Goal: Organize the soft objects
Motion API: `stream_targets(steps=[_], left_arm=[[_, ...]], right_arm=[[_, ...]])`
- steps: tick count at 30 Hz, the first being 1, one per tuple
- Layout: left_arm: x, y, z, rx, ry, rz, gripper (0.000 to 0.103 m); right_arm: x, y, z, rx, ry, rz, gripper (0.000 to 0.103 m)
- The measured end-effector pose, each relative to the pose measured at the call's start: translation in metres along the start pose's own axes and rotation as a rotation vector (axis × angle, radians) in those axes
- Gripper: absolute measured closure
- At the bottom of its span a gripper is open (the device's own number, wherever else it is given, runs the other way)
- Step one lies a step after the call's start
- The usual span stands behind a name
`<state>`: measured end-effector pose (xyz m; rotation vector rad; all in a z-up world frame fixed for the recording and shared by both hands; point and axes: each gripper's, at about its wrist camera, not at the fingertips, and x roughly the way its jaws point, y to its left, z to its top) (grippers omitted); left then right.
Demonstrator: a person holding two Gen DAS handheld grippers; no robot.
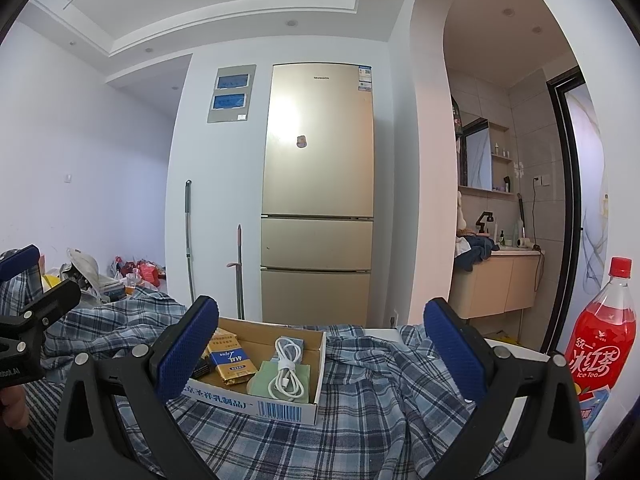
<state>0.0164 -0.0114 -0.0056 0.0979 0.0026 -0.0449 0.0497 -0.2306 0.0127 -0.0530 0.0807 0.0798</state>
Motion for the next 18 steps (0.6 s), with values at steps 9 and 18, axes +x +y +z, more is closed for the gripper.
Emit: stream_targets(steps=[9, 18], left_arm=[[-0.0013, -0.0025, 0.0002, 0.007, -0.004, 0.005, 0.000], [-0.0036, -0.0048, -0.0008, 0.008, -0.005, 0.003, 0.000]], right_arm=[[-0.0012, 0.0004, 0.0008, -0.005, -0.004, 0.003, 0.000], [-0.0011, 0.0008, 0.0010, -0.008, -0.006, 0.004, 0.000]])
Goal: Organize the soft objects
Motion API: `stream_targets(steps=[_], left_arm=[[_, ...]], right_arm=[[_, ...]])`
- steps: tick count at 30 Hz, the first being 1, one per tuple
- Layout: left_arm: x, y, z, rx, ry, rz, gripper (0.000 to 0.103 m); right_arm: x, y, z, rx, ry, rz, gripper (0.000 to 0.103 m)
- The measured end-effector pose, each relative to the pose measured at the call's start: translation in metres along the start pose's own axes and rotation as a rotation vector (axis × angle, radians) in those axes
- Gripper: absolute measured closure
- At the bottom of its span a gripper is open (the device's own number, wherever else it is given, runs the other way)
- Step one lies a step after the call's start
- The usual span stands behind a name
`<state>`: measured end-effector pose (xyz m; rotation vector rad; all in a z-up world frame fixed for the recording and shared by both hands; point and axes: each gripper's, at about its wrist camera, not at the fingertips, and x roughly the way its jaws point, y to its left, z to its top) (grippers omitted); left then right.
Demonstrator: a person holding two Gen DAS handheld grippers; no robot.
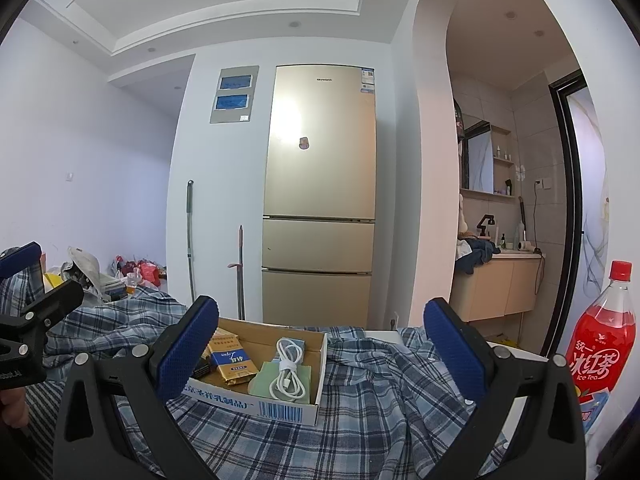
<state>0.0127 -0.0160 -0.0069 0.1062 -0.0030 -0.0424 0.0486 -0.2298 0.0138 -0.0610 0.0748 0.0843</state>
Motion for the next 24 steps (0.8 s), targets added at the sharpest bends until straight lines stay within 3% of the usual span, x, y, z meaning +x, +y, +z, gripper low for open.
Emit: stream_targets(steps=[24], left_arm=[[0.0029, 0.0022, 0.0013, -0.010, 0.017, -0.007, 0.000]], right_arm=[[-0.0017, -0.0010, 0.0002, -0.003, -0.006, 0.000, 0.000]])
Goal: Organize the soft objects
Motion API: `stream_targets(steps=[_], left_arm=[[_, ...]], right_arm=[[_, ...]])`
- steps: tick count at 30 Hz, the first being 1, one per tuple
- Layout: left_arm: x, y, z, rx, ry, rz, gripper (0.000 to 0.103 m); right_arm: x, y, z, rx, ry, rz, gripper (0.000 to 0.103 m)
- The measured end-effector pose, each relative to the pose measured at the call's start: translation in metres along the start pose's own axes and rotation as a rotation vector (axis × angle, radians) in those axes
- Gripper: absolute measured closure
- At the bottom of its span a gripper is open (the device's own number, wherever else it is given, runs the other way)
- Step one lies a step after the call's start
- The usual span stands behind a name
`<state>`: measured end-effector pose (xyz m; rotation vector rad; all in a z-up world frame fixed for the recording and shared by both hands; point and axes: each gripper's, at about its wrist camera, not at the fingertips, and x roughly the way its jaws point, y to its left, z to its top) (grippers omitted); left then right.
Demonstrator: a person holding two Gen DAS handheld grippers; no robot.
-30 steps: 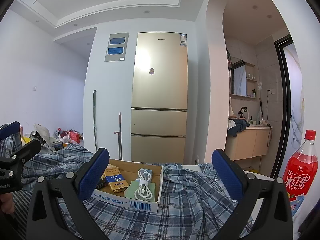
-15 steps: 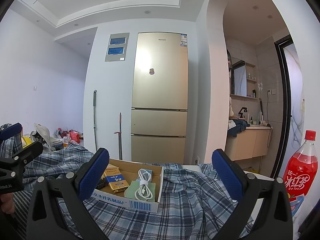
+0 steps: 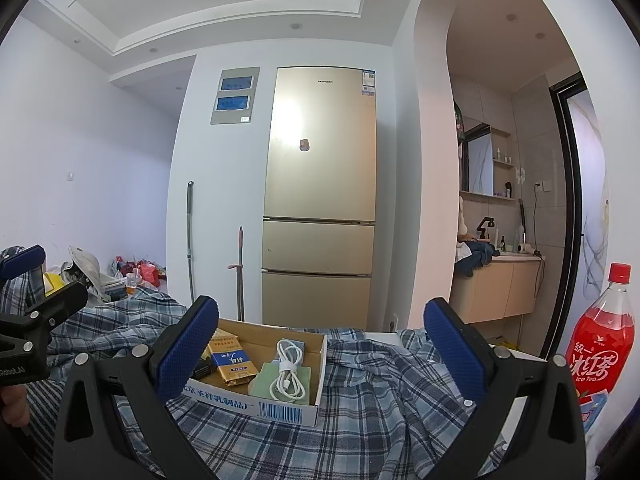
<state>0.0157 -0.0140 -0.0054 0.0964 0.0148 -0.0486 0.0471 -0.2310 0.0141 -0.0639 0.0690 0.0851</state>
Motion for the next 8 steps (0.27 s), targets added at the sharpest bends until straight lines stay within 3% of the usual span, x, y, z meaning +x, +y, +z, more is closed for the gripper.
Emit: stream_targets(steps=[8], left_arm=[[0.0000, 0.0002, -0.0001, -0.001, 0.001, 0.000, 0.000]], right_arm=[[0.0000, 0.0001, -0.0002, 0.001, -0.002, 0.001, 0.000]])
